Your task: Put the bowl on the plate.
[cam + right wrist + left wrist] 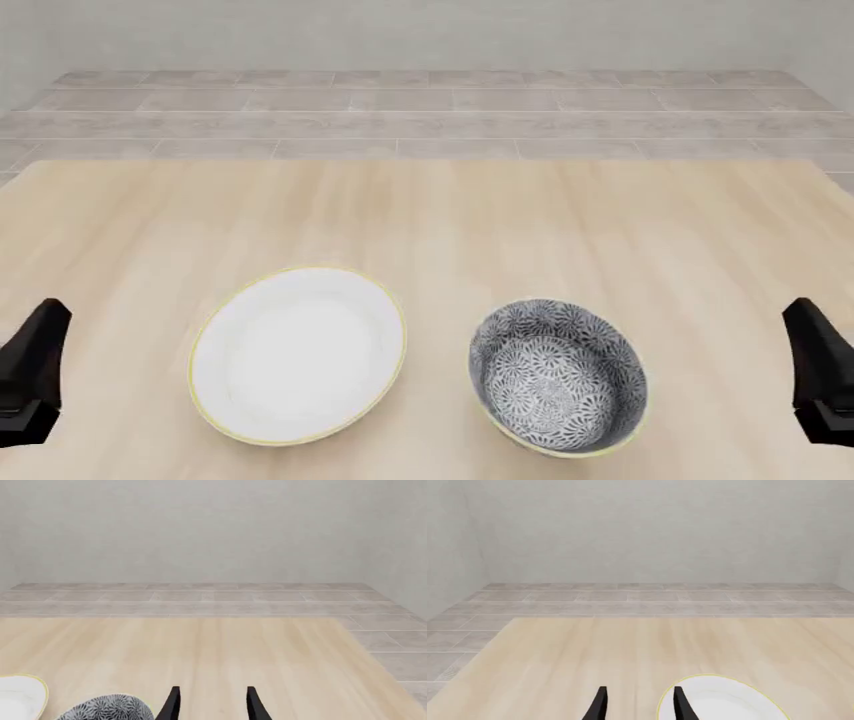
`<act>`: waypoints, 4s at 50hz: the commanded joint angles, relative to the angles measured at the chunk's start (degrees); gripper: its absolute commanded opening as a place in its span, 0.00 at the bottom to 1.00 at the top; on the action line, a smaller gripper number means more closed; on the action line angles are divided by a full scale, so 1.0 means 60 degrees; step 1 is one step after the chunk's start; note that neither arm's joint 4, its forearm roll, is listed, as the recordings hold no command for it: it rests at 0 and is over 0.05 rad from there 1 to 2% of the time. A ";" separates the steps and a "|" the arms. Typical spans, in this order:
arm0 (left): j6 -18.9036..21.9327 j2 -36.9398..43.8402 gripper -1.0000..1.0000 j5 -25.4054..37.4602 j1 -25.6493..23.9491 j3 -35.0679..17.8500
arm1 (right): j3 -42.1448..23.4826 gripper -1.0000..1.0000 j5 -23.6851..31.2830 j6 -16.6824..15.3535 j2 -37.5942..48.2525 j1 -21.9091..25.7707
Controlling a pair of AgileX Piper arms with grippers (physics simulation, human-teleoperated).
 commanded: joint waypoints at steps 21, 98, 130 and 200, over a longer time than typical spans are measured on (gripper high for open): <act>0.0000 0.0000 1.00 0.0000 0.0000 0.0000 | -0.0023 1.00 -0.0869 0.0159 0.0987 0.0064; 0.0000 0.0000 1.00 0.0000 0.0000 0.0000 | -0.5996 1.00 0.3510 -0.0986 0.7212 0.1888; 0.0000 0.0000 1.00 0.0000 0.0000 0.0000 | -0.5123 1.00 0.2865 -0.0215 0.8470 0.2866; 0.0000 0.0000 1.00 0.0000 0.0000 0.0000 | -0.3130 1.00 -0.0067 0.0968 1.1054 0.3463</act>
